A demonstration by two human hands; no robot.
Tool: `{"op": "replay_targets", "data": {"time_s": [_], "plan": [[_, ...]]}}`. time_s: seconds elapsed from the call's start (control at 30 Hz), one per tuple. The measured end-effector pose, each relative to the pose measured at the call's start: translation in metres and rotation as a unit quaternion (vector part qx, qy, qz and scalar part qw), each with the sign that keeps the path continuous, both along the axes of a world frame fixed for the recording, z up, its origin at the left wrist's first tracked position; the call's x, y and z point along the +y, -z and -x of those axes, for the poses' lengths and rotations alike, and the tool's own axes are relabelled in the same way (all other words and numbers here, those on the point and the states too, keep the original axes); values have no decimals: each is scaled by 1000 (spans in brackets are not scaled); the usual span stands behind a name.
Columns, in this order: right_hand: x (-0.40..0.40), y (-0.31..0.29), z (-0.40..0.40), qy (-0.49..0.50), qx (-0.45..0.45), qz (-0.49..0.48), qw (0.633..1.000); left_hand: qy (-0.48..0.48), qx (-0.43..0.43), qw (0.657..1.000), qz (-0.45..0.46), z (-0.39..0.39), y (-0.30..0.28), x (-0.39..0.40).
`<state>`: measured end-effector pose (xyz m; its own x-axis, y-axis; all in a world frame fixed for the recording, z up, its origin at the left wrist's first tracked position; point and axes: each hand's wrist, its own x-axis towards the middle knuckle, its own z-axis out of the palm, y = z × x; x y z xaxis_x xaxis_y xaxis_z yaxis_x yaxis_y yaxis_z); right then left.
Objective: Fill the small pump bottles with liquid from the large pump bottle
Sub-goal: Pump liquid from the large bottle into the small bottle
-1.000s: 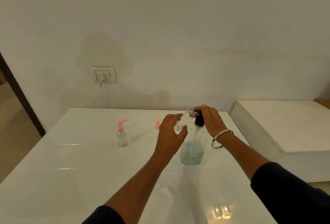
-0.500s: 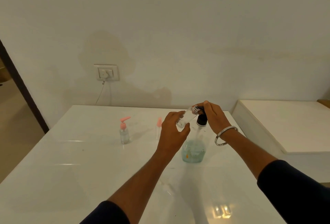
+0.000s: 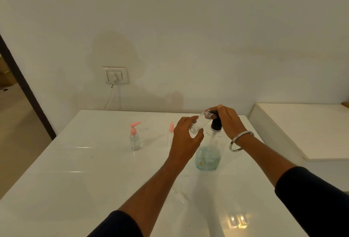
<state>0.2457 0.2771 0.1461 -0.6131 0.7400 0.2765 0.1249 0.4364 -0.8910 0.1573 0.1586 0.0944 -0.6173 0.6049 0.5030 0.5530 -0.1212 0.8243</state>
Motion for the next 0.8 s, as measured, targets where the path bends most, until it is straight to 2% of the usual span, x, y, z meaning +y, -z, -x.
{"op": "replay_targets", "data": {"time_s": [0.47, 0.8], "plan": [[0, 13, -1, 24, 7, -1, 1000, -8, 12, 1000, 9, 1, 2, 1], [0, 0, 0, 1, 5, 3, 1000, -11, 12, 1000, -2, 0, -3, -2]]}}
